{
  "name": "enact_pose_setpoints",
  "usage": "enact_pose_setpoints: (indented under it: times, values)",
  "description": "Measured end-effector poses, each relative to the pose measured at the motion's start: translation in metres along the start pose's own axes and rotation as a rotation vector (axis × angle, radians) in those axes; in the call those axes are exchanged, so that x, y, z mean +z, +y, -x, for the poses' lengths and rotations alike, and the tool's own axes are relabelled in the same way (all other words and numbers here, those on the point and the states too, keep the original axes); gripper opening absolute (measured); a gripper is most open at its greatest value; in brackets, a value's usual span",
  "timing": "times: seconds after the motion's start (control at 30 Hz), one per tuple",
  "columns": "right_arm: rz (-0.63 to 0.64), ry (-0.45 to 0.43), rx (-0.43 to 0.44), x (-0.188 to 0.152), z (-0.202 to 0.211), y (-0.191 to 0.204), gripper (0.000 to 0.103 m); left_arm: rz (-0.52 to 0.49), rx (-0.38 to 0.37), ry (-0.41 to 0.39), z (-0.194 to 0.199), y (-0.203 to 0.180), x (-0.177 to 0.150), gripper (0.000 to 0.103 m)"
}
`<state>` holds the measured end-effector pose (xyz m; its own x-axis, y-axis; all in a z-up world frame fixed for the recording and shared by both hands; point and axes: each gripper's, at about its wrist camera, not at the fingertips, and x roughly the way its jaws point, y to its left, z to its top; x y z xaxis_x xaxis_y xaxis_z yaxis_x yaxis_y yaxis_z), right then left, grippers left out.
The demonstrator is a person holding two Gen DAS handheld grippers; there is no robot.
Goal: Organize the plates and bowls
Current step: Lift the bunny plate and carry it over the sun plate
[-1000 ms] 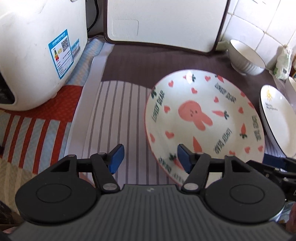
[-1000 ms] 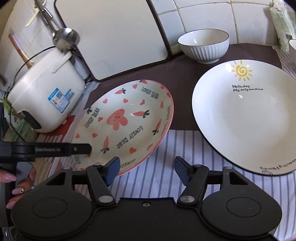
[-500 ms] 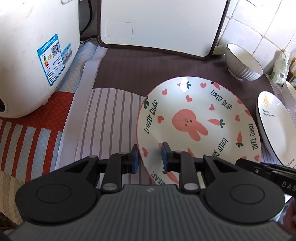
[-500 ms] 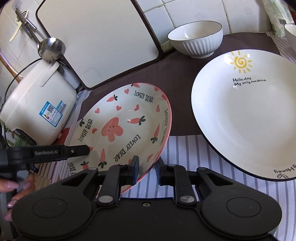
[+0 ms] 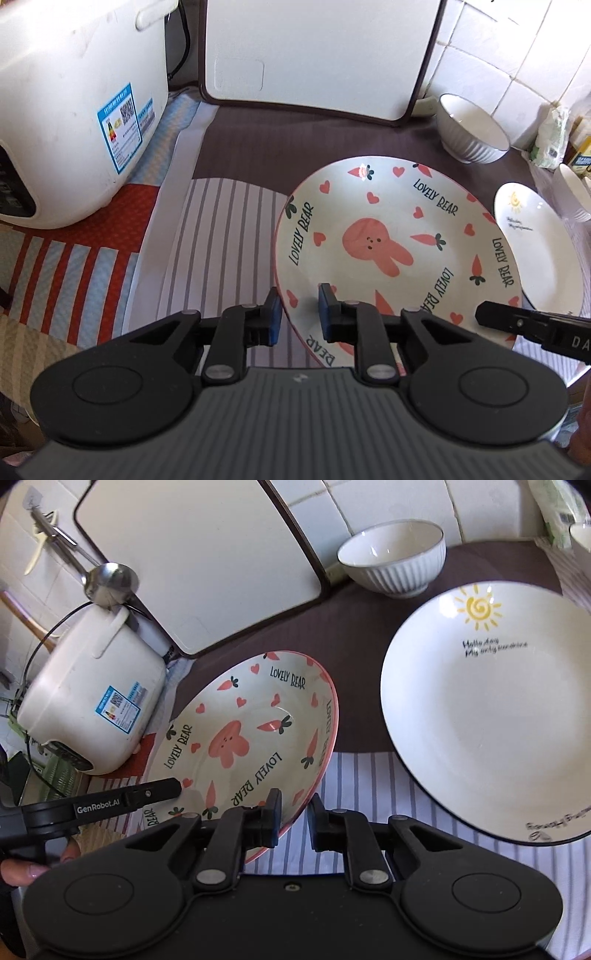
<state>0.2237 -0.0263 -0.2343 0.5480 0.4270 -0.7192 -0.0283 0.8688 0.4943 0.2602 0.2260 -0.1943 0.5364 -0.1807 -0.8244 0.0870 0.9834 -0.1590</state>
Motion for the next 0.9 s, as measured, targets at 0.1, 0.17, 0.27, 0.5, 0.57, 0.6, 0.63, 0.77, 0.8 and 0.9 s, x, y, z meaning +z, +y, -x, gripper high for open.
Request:
enact_pose_setpoints:
  times: [0.1, 0.17, 0.27, 0.5, 0.57, 0.6, 0.63, 0.77, 0.8, 0.9]
  values:
    - [-0.003, -0.013, 0.005, 0.002, 0.013, 0.001, 0.019, 0.005, -0.016, -0.001, 0.013, -0.005, 0.003, 0.019]
    - [-0.017, -0.018, 0.009, 0.005, 0.025, 0.002, 0.019, 0.008, -0.025, 0.002, 0.022, -0.009, 0.006, 0.019]
    - [-0.012, -0.038, 0.02, 0.009, 0.045, 0.004, 0.019, 0.024, -0.051, 0.013, 0.037, -0.015, 0.011, 0.019]
    - [-0.036, -0.067, 0.032, 0.017, 0.094, -0.006, 0.019, -0.002, -0.058, -0.027, 0.069, -0.05, 0.017, 0.019]
    - [-0.037, -0.054, 0.046, 0.021, 0.104, -0.012, 0.02, -0.024, -0.052, -0.05, 0.078, -0.064, 0.015, 0.019]
    - [-0.048, -0.058, 0.057, 0.023, 0.11, -0.015, 0.02, -0.024, -0.058, -0.055, 0.081, -0.069, 0.014, 0.019]
    - [-0.058, -0.062, 0.07, 0.025, 0.116, -0.021, 0.02, -0.023, -0.071, -0.054, 0.083, -0.074, 0.014, 0.019]
    - [-0.063, -0.09, 0.065, 0.03, 0.137, -0.033, 0.02, -0.033, -0.105, -0.053, 0.087, -0.096, 0.015, 0.019]
    - [-0.066, -0.094, 0.061, 0.03, 0.143, -0.037, 0.02, -0.039, -0.112, -0.051, 0.087, -0.102, 0.016, 0.019]
    - [-0.078, -0.102, 0.049, 0.028, 0.156, -0.051, 0.02, -0.061, -0.127, -0.048, 0.084, -0.121, 0.016, 0.019]
